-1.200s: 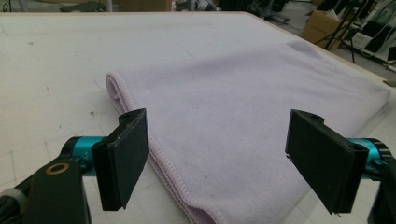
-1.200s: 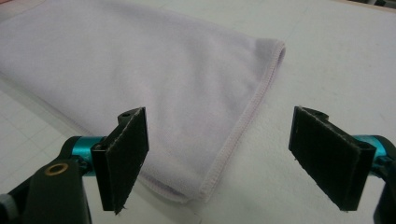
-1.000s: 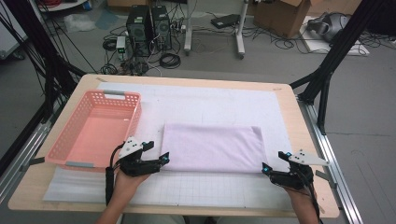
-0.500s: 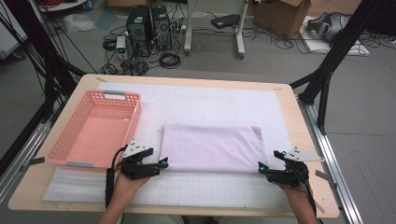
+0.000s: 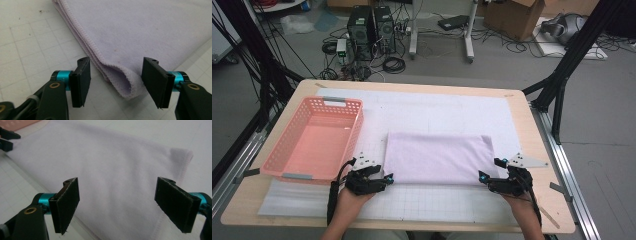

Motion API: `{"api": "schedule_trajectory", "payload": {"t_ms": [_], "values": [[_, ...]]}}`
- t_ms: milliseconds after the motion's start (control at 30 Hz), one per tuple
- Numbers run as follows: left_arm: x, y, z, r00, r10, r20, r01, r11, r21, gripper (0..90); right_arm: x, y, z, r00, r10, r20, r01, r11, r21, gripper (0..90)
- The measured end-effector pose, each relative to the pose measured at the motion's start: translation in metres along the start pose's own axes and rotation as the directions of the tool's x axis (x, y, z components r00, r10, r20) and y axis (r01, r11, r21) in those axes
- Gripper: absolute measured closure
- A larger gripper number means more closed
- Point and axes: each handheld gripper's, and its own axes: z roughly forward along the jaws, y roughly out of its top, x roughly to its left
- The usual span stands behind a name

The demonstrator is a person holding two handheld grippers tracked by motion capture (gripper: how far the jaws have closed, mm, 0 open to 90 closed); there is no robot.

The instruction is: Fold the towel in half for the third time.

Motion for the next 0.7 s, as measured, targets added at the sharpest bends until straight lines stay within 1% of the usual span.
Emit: {"api": "schedule_trajectory", "payload": {"t_ms": [33,67,133,167,233,300,333,400,467,500,600,667,700], "values": [[0.000,0.000,0.000,1.0000,0.002,-0.001,-0.002,1.0000,0.001,43.4,0.002,0.001,0.002,1.0000,0.007,-0.005,-0.007,1.000,-0.002,18.8],[0.000,0.000,0.000,1.0000,-0.001,-0.003,0.001,1.0000,0.001,44.6,0.002,0.002,0.004,1.0000,-0.004,-0.007,0.004,1.000,-0.005,18.8],[0.000,0.000,0.000,1.0000,-0.002,-0.003,0.002,1.0000,0.003,46.7,0.006,0.004,0.009,0.9998,-0.012,-0.017,0.012,1.000,0.006,18.8],[0.000,0.000,0.001,1.0000,-0.001,-0.006,0.001,1.0000,0.001,47.8,0.009,0.006,0.012,0.9996,-0.024,-0.013,0.024,1.000,0.010,18.8],[-0.002,0.000,0.001,0.9999,0.010,-0.013,-0.010,0.9999,0.004,50.7,0.013,0.011,0.018,0.9995,-0.028,-0.012,0.028,1.000,0.008,18.8],[-0.002,0.000,0.001,0.9998,0.018,-0.011,-0.018,0.9998,0.007,55.7,0.016,0.018,0.025,0.9990,-0.041,-0.018,0.041,0.999,0.001,18.8],[-0.003,0.001,0.002,0.9999,0.009,-0.009,-0.009,0.9999,0.005,58.3,0.017,0.021,0.028,0.9988,-0.046,-0.017,0.046,0.999,0.001,18.8],[-0.002,0.001,0.002,1.0000,0.008,-0.006,-0.008,0.9999,0.006,61.9,0.020,0.030,0.038,0.9986,-0.040,-0.033,0.040,0.999,-0.007,18.8],[-0.002,0.001,0.002,1.0000,-0.006,0.006,0.006,1.0000,0.003,65.4,0.023,0.040,0.049,0.9971,-0.003,-0.076,0.002,1.000,-0.016,18.7],[-0.001,0.001,0.002,0.9999,-0.012,0.007,0.012,0.9999,0.002,66.8,0.025,0.044,0.055,0.9968,-0.022,-0.077,0.021,1.000,-0.013,18.7],[-0.002,0.001,0.002,0.9997,-0.022,0.004,0.022,0.9998,0.001,69.6,0.034,0.058,0.069,0.9955,-0.050,-0.080,0.052,0.998,0.020,18.7],[-0.002,0.001,0.003,0.9995,-0.030,0.006,0.030,0.9995,-0.001,70.8,0.038,0.067,0.076,0.9933,-0.071,-0.091,0.073,0.997,0.023,18.7],[-0.002,0.001,0.002,0.9996,-0.028,0.007,0.028,0.9996,0.003,71.2,0.039,0.072,0.080,0.9925,-0.078,-0.095,0.080,0.997,0.023,18.8]]}}
